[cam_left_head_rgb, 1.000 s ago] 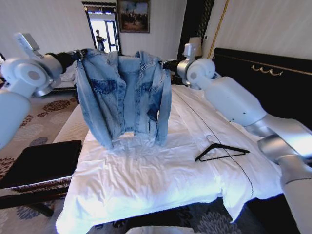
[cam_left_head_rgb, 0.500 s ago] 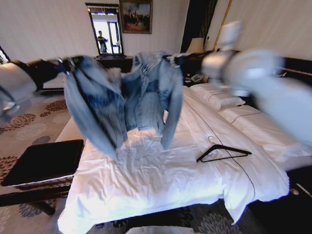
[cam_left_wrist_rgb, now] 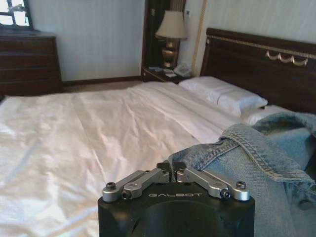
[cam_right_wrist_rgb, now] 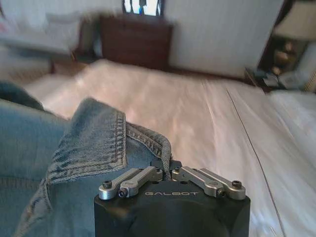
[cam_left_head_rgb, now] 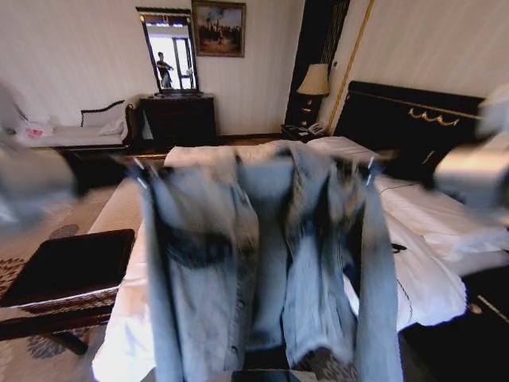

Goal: Pick up the clothes from the bed and hang them on the clothes hanger.

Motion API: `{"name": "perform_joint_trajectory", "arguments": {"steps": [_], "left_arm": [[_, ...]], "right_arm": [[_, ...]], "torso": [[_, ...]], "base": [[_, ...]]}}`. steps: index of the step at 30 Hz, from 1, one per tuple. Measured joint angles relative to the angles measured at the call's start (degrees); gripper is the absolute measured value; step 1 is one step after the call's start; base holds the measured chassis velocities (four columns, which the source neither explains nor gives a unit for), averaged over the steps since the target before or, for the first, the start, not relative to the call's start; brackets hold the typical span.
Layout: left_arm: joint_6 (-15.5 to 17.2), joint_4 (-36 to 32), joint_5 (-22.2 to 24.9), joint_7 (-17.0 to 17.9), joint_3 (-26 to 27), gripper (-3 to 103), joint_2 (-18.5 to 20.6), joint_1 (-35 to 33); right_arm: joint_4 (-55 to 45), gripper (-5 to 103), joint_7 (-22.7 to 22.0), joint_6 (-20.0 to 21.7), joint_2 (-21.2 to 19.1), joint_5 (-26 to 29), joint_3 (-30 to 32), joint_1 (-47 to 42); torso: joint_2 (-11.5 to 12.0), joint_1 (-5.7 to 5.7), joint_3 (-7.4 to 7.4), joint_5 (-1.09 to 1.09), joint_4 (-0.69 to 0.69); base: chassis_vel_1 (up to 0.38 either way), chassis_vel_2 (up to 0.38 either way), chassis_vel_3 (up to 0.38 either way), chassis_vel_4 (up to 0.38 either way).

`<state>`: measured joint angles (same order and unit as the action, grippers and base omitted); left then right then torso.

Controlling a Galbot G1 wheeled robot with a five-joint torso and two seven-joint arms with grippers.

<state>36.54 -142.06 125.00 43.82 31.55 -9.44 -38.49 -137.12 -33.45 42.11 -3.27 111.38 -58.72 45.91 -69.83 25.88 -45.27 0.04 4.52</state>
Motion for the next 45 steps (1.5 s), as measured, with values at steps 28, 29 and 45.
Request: {"name": "perform_joint_trajectory", "arguments": {"steps": [28,29,45], "left_arm": [[-1.55,25.91,-49.93,-10.45,-17.72,2,-32.69,-17.20],[-1.55,25.91,-49.93,-10.45,-17.72,2,-32.69,-17.20],[-2.72,43.45,-55.30,-16.41,-24.07,2,-39.66,-8.61]], "right_arm": [[38.63,3,9.28,-17.64,41.23,-44.91,21.58,-57.48],[38.63,3,9.28,-17.64,41.23,-44.91,21.58,-57.48],[61.57,3,12.10,-22.05,58.36,-54.86,23.66,-60.66]], "torso": [[0.01,0.00,0.00,-0.05,-0.05],[0.01,0.00,0.00,-0.05,-0.05],[0.01,0.01,0.00,-0.06,-0.05]], "base": [[0.000,0.000,0.000,0.000],[0.000,0.000,0.000,0.000],[0.000,0.000,0.000,0.000]]}}
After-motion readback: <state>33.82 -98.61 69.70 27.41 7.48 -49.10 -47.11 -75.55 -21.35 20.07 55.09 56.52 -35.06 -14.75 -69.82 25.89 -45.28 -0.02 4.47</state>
